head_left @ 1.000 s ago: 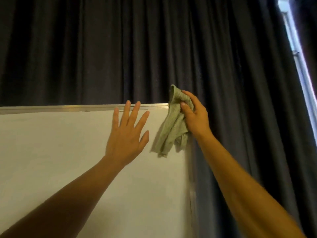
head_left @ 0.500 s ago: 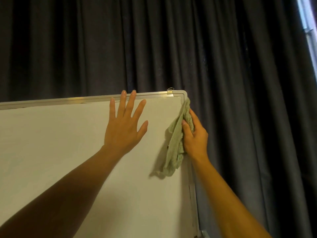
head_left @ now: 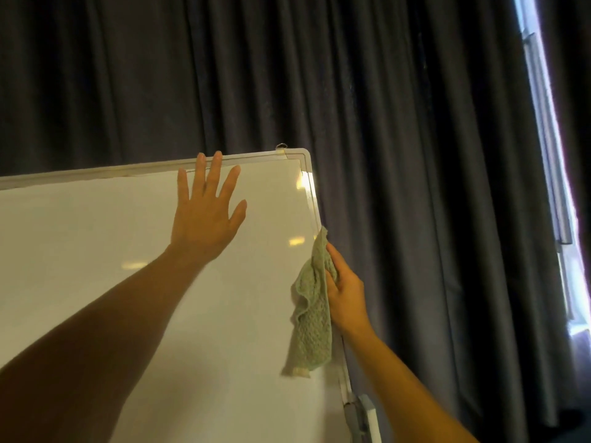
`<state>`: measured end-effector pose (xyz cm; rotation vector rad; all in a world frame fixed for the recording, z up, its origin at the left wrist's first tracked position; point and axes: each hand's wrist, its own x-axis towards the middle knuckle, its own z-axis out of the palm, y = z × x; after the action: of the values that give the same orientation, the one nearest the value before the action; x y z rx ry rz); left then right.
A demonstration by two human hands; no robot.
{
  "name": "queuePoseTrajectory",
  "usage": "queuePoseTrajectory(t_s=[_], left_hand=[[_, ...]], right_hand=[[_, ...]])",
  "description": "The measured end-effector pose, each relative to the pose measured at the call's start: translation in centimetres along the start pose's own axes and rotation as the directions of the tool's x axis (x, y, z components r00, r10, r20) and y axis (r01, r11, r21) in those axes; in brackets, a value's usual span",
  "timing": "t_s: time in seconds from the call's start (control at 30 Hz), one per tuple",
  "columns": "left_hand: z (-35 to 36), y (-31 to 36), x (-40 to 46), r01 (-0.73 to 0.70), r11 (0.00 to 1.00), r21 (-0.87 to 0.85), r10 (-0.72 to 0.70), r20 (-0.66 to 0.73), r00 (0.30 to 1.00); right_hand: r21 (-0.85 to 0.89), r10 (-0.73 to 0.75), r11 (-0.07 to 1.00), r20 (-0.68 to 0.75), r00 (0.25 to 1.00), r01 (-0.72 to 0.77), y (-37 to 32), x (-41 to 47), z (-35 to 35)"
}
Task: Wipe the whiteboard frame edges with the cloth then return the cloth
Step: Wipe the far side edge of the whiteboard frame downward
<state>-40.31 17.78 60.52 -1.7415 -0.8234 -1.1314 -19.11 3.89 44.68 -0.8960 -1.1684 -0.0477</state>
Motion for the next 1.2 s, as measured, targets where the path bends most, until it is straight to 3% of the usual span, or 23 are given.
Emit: queuePoseTrajectory(t_s=[0.2, 0.33, 0.5, 0.6, 0.73, 0.83, 1.0, 1.2], left_hand=[[0.7, 3.9, -2.4, 0.174, 0.984, -0.043, -0.165, 0.164, 0.973], [1.5, 6.9, -7.4, 0.127, 0.99, -0.066, -0.108, 0.244, 0.964], [1.2, 10.8, -12.6, 0.183, 0.982, -0.047, -0.153, 0.371, 0.916], [0.7, 13.1, -14.3, 0.176, 0.984, -0.015, -0.154, 0.412, 0.898], [0.6, 15.3, -15.7, 0.148, 0.989, 0.028, -0.145, 0.433, 0.89], [0.7, 16.6, -16.7, 0.125, 0.992, 0.027, -0.124, 0.439, 0.89], [1.4, 17.7, -19.8, 0.061, 0.998, 0.004, -0.056, 0.457, 0.888], [2.3, 19.7, -24.8, -0.033, 0.999, -0.006, 0.031, 0.526, 0.85]], right_hand=[[-0.09, 0.038, 0.995, 0.061, 0.997, -0.033, 1.3, -2.8, -1.2], [-0.163, 0.024, 0.987, 0.108, 0.994, -0.006, 1.9, -4.1, -2.2], [-0.252, 0.095, 0.967, 0.238, 0.967, -0.033, 2.9, -4.4, -4.0], [-0.328, 0.149, 0.944, 0.35, 0.925, -0.028, 2.9, -3.5, -5.8], [-0.493, 0.234, 0.867, 0.537, 0.81, 0.076, 2.6, -0.2, -8.6], [-0.555, 0.315, 0.827, 0.592, 0.742, 0.091, 3.0, 0.4, -9.6], [-0.428, 0.395, 0.892, 0.58, 0.712, -0.147, 6.1, -6.0, -11.4], [-0.292, 0.464, 0.885, 0.474, 0.749, -0.364, 9.0, -10.1, -12.8]])
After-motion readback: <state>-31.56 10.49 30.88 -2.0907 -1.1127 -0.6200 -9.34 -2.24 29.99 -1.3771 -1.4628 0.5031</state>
